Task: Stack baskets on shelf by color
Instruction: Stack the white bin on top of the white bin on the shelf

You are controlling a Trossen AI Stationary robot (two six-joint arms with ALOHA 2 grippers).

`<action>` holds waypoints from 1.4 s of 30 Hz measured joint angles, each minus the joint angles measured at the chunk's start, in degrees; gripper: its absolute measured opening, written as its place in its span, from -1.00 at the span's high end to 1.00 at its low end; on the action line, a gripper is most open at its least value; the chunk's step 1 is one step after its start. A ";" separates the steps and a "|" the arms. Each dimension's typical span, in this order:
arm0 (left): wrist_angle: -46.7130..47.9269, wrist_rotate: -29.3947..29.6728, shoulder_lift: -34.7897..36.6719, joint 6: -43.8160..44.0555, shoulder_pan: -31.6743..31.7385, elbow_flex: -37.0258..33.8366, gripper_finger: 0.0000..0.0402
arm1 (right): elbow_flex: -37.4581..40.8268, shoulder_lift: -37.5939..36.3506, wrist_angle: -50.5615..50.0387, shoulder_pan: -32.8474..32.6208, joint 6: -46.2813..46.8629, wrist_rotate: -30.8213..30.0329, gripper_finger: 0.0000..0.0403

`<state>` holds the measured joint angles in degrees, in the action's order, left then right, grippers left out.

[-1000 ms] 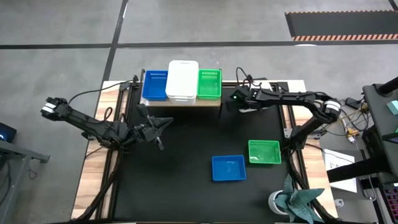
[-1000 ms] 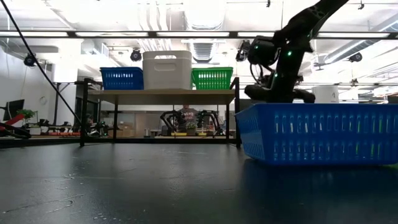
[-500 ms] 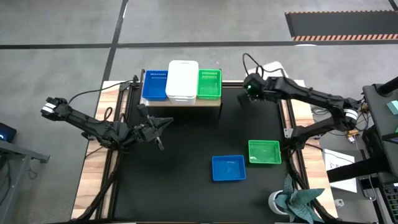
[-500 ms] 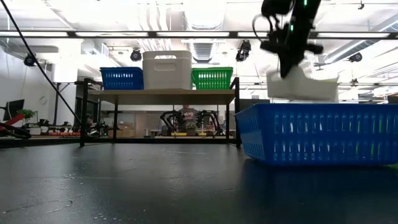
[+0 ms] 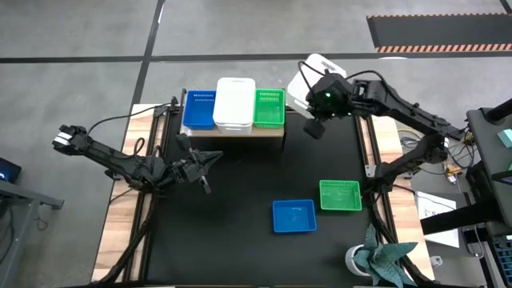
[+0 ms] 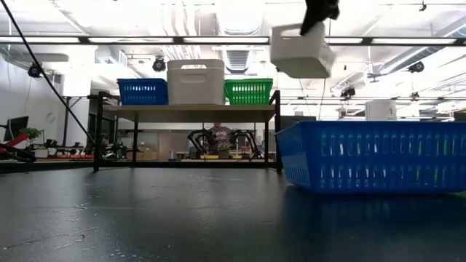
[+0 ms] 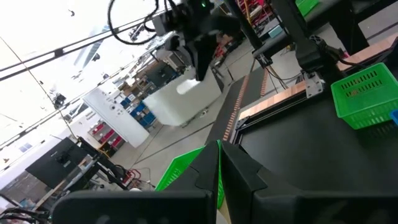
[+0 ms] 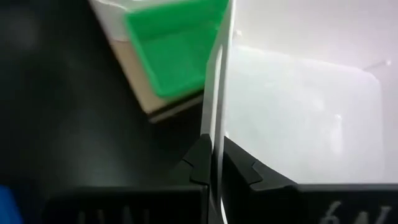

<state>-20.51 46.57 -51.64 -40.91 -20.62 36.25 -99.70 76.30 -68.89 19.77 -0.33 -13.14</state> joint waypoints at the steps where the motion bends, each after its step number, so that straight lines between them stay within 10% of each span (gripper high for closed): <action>1: 0.00 0.00 0.00 0.00 0.00 0.00 1.00 | -1.76 0.98 -0.56 -0.40 -0.60 0.91 0.96; 21: 0.55 0.00 0.00 0.11 -0.02 -0.02 1.00 | -35.12 26.13 -11.95 -3.04 -14.91 7.36 0.96; 42: 0.52 0.00 0.00 1.20 -0.04 -0.07 1.00 | -35.13 30.83 5.17 -5.27 -19.37 14.90 0.96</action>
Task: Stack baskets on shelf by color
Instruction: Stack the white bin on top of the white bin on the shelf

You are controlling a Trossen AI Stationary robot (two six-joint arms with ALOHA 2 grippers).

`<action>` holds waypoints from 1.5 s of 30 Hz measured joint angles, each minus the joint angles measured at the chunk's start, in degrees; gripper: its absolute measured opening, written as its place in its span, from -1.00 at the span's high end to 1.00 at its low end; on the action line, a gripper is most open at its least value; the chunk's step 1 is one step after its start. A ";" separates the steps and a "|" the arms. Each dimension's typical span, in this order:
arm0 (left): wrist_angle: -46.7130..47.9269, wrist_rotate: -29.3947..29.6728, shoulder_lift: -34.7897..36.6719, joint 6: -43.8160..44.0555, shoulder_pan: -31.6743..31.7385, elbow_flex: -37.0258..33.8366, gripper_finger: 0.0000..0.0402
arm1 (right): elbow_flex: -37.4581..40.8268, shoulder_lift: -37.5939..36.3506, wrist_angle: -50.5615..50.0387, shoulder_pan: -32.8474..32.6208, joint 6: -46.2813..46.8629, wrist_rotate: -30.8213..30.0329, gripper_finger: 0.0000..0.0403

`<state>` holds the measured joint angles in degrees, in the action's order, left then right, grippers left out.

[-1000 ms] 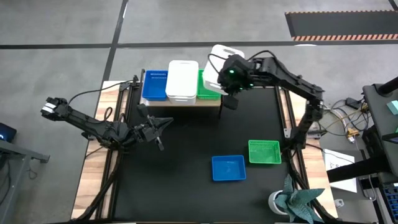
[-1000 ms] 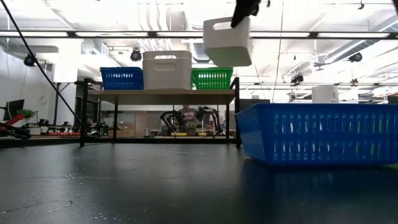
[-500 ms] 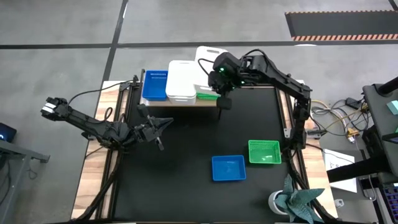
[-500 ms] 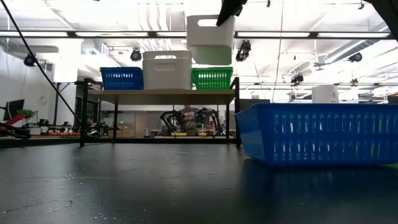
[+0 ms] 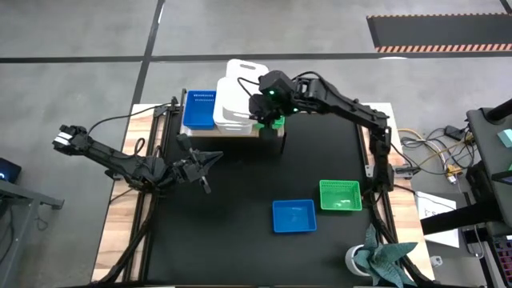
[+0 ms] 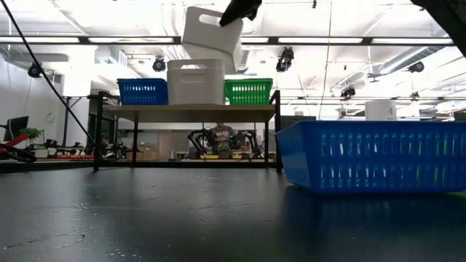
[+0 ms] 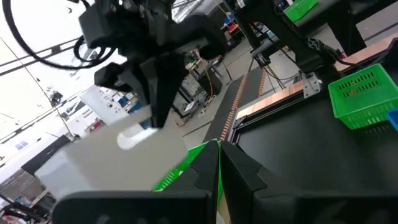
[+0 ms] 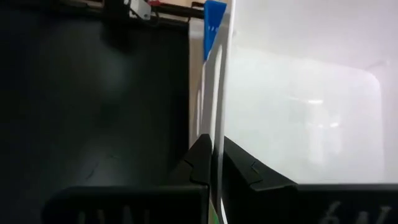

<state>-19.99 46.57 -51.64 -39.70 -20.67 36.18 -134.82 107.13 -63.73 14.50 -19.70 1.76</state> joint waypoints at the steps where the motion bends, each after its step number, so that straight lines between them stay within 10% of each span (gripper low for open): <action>1: -0.02 0.00 0.00 0.05 0.00 0.00 1.00 | 0.00 0.51 0.21 0.00 -0.37 0.00 0.96; 24: -0.02 1.17 0.00 0.11 0.02 -0.03 1.00 | -0.09 3.24 9.82 0.81 -0.33 -0.39 0.96; 32: 9.95 27.58 0.08 4.53 0.84 -0.11 1.00 | 0.67 3.90 14.31 1.66 0.09 -0.27 0.96; 45: 11.88 21.84 0.68 9.45 11.21 -3.41 1.00 | 3.75 4.22 14.33 2.05 0.64 -0.07 0.96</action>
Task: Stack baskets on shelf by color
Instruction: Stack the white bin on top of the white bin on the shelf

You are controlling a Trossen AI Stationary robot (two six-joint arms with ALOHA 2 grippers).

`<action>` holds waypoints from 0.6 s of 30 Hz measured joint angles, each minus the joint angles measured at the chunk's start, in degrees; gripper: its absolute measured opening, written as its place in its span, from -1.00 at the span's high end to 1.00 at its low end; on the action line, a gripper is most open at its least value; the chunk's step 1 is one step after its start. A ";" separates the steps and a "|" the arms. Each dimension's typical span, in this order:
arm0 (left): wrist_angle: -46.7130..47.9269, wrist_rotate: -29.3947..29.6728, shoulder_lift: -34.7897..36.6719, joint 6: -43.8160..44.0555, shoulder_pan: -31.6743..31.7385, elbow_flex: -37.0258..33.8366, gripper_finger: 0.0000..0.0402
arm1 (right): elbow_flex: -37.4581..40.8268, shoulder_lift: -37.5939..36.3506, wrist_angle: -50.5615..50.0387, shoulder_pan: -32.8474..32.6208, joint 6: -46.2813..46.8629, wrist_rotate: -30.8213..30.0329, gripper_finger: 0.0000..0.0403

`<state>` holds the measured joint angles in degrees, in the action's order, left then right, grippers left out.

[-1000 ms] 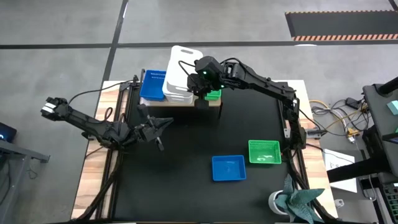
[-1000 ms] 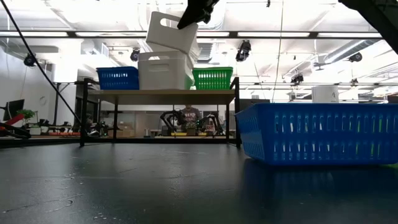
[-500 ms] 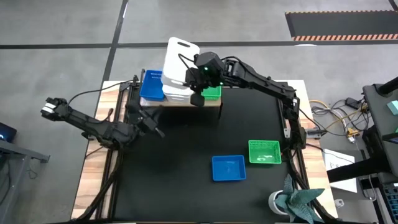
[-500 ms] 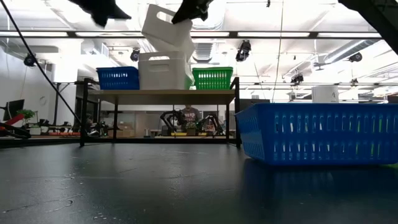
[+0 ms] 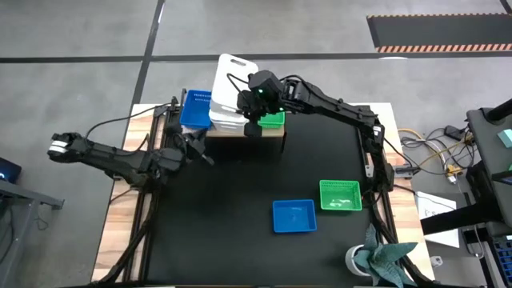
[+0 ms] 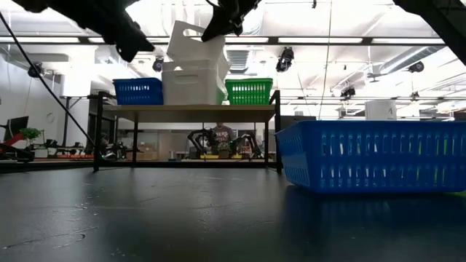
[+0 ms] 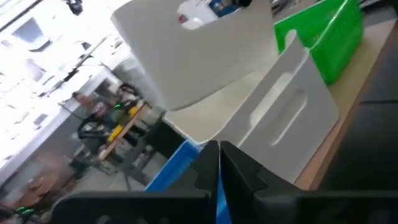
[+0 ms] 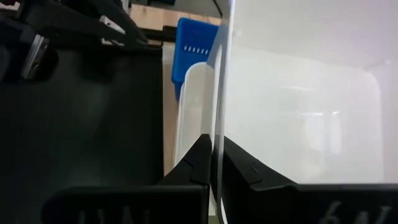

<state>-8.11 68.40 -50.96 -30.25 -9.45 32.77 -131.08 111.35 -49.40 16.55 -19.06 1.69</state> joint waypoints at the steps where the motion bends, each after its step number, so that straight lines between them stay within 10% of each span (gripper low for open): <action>1: -0.85 -2.59 0.00 0.03 1.08 -0.35 1.00 | 0.13 0.00 -0.15 0.01 -0.07 0.00 0.96; 5: -2.89 -11.52 -0.48 1.40 5.25 -0.70 1.00 | 0.21 0.00 -1.92 -0.02 -1.00 0.41 0.96; 18: -3.82 -12.05 -1.55 2.94 7.52 -0.72 1.00 | 0.23 0.00 -6.87 -0.02 -4.10 0.46 0.96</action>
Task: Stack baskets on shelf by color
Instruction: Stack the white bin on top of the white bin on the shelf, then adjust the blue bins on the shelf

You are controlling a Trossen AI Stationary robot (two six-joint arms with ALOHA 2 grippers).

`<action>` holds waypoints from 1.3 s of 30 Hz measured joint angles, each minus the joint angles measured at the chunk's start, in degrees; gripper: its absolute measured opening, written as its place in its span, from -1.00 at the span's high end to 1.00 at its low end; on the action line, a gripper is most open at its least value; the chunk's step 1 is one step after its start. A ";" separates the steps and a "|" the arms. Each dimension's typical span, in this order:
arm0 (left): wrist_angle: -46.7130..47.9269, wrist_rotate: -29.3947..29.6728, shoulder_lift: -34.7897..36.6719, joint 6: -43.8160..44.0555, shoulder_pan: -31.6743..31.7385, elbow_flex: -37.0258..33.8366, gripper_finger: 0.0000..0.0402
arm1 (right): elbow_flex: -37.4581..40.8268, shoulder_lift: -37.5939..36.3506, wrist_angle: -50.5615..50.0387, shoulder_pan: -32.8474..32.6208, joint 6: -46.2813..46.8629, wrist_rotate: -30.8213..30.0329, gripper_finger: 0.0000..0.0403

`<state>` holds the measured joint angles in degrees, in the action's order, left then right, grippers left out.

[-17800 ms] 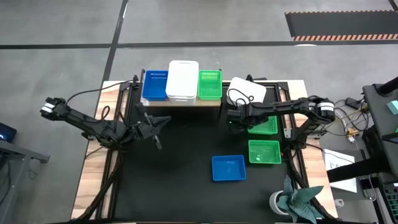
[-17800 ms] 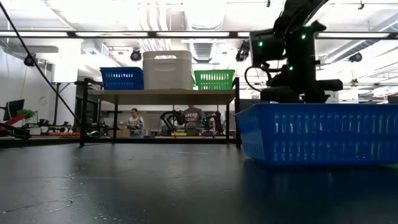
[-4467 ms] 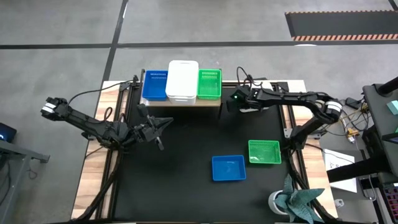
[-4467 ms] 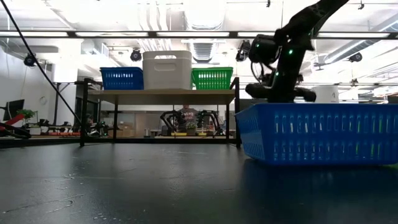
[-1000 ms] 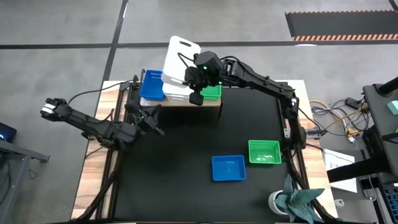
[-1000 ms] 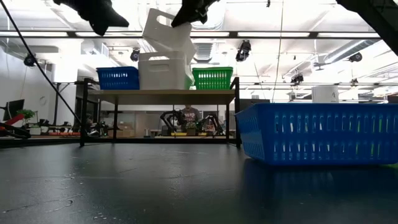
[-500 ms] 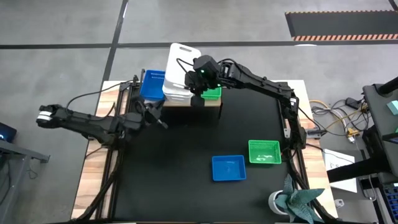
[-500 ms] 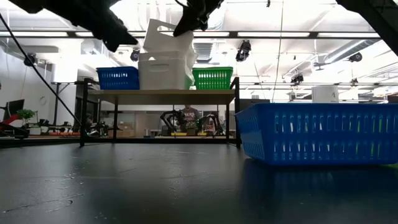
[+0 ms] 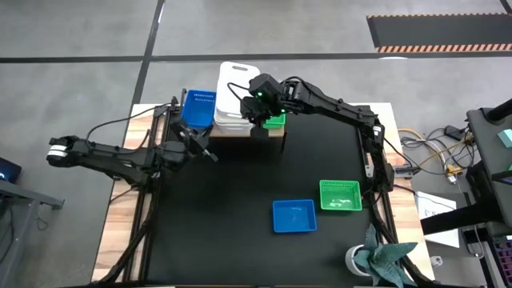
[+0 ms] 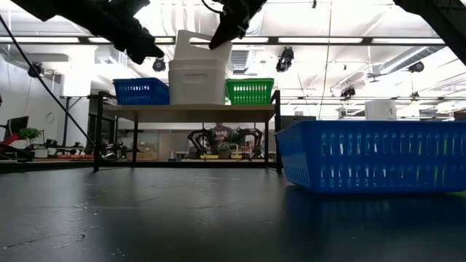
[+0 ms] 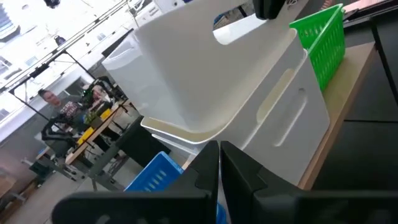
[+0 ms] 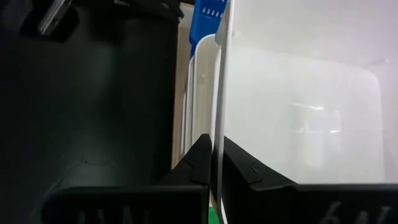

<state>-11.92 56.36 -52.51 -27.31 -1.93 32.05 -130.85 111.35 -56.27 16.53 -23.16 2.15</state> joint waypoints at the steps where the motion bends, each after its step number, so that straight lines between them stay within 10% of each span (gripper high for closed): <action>1: 0.00 0.00 0.09 0.00 0.00 0.00 1.00 | 0.00 0.00 -0.27 0.00 -0.35 0.00 0.96; 27: 0.19 -2.39 1.09 -0.07 -1.66 0.26 1.00 | -4.06 -5.48 -10.82 -0.28 2.40 -0.12 0.29; 33: 10.88 -11.02 1.23 5.06 -5.21 6.98 1.00 | -3.20 -10.79 -23.29 -2.31 7.16 2.43 0.35; 39: 42.50 -11.13 -1.46 13.62 -3.00 20.23 1.00 | 0.99 -17.26 -24.96 -8.14 10.21 2.47 0.37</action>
<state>30.57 45.23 -53.97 -13.69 -4.93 52.28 -129.86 94.09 -81.23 8.39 -12.94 4.62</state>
